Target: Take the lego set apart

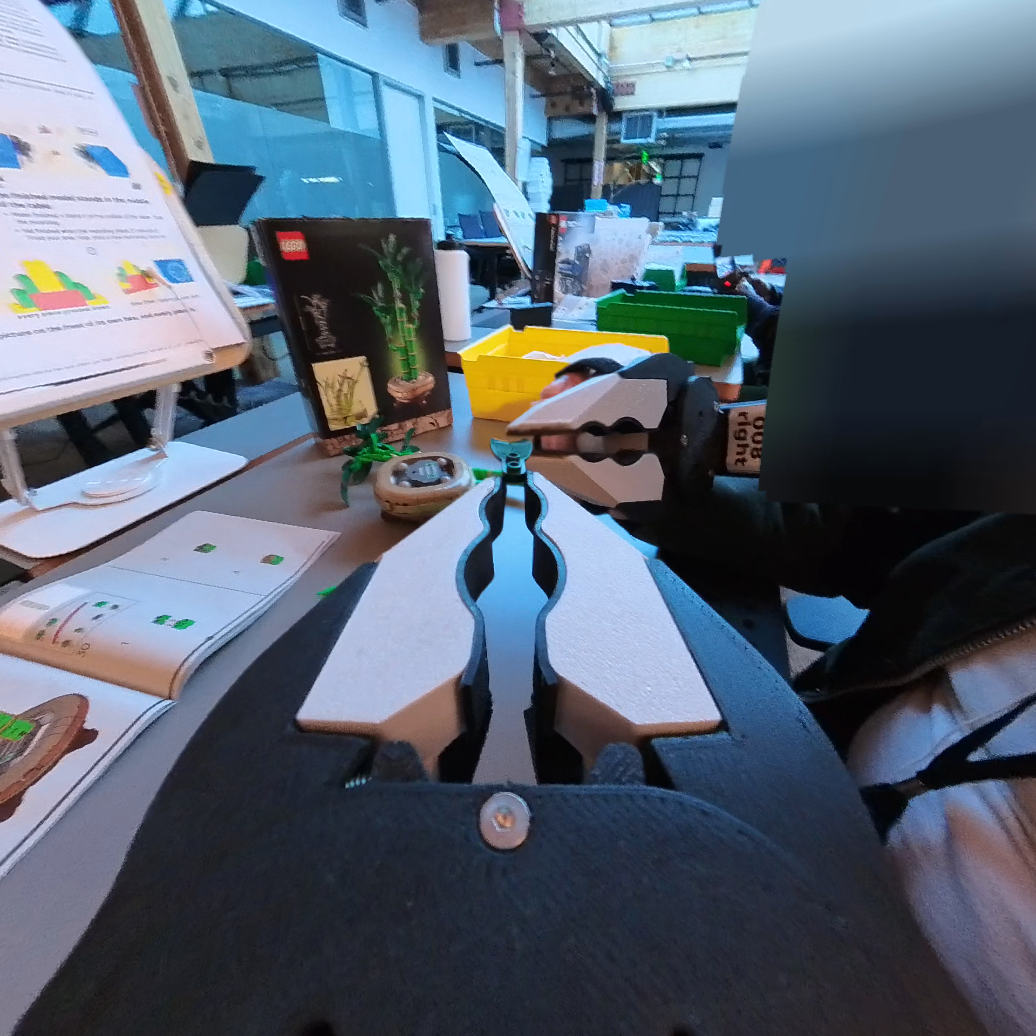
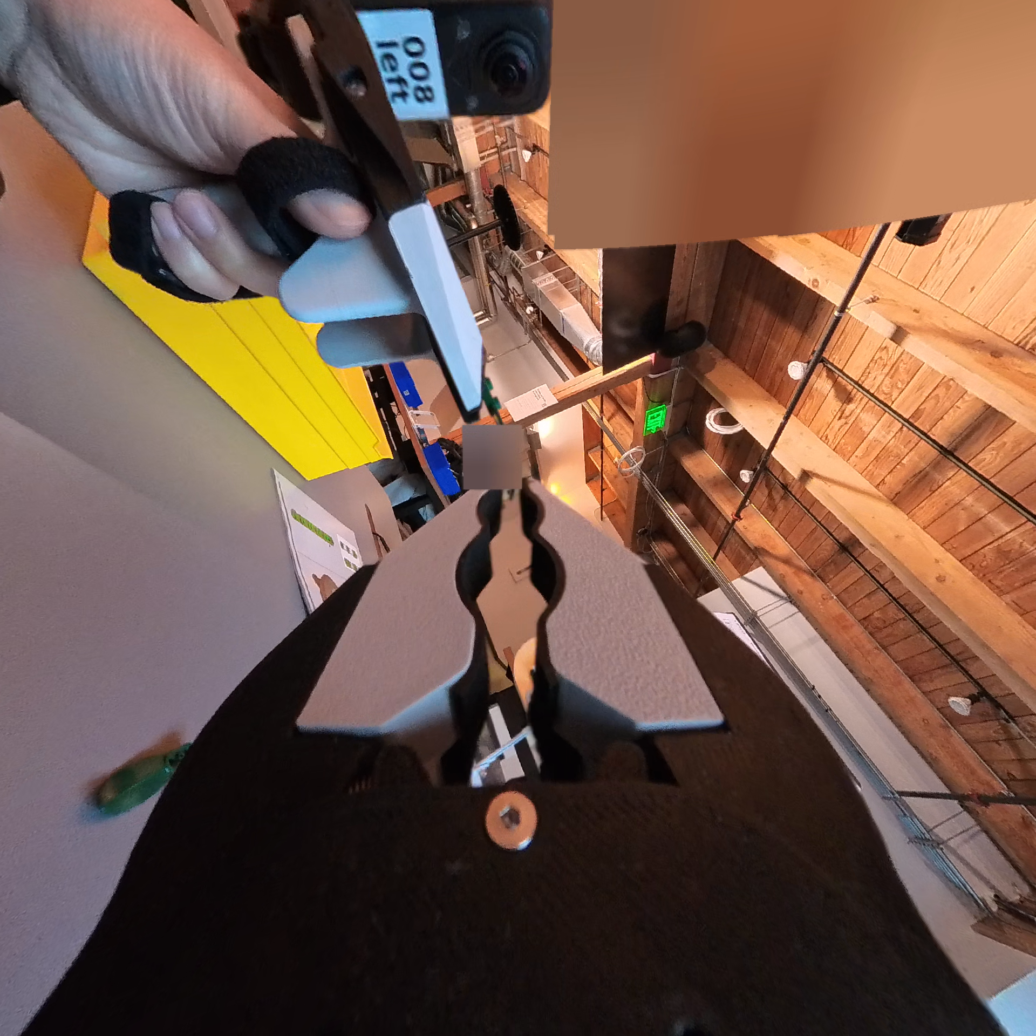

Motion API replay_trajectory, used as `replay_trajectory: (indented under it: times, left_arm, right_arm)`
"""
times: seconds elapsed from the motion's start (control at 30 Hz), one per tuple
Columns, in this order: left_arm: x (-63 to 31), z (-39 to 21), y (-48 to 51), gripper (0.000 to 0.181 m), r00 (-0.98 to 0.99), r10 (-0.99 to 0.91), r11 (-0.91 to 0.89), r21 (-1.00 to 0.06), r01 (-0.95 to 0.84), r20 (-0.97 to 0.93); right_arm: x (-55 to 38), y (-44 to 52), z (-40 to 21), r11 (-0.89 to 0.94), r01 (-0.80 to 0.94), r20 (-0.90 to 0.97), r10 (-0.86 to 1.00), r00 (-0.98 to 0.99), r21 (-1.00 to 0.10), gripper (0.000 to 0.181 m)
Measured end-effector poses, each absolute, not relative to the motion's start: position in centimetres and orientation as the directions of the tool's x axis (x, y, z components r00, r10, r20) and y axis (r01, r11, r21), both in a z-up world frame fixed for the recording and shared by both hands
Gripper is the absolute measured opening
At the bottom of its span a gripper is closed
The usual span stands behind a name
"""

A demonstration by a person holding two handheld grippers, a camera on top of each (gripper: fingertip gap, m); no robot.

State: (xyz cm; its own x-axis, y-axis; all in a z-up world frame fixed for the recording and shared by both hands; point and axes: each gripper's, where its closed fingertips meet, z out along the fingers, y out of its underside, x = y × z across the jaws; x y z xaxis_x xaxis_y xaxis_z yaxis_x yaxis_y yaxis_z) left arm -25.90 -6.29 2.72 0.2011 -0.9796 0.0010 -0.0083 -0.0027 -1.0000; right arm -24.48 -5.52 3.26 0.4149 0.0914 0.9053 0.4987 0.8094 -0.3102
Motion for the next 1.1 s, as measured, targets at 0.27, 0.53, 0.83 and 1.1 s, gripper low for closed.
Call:
replay_trajectory:
  times: [0.27,0.53,0.83,1.1]
  left_arm:
    - [-43.3,-0.3,4.9,0.004,0.725,-0.565,0.019,-0.885,-0.465,-0.394]
    - [-58.1,-8.9,10.4,0.005,0.893,-0.451,-0.631,-0.705,-0.324,-0.006]
    - [-58.7,-6.0,10.5,0.044,0.933,-0.357,-0.524,-0.838,-0.151,0.055]
    - [-46.8,0.0,3.9,0.033,0.822,-0.566,-0.237,-0.941,-0.241,-0.068]
  right_arm:
    - [-23.7,-2.3,1.7,0.7,0.508,0.847,0.279,0.453,-0.502,0.023]
    - [-23.7,0.0,-1.0,0.583,0.618,0.849,0.341,0.404,-0.528,0.023]
    - [-20.9,3.3,-5.8,0.047,0.504,0.371,0.735,0.567,-0.862,0.025]
    - [-21.5,0.1,-12.5,-0.38,0.567,-0.066,0.866,0.496,-0.731,0.043]
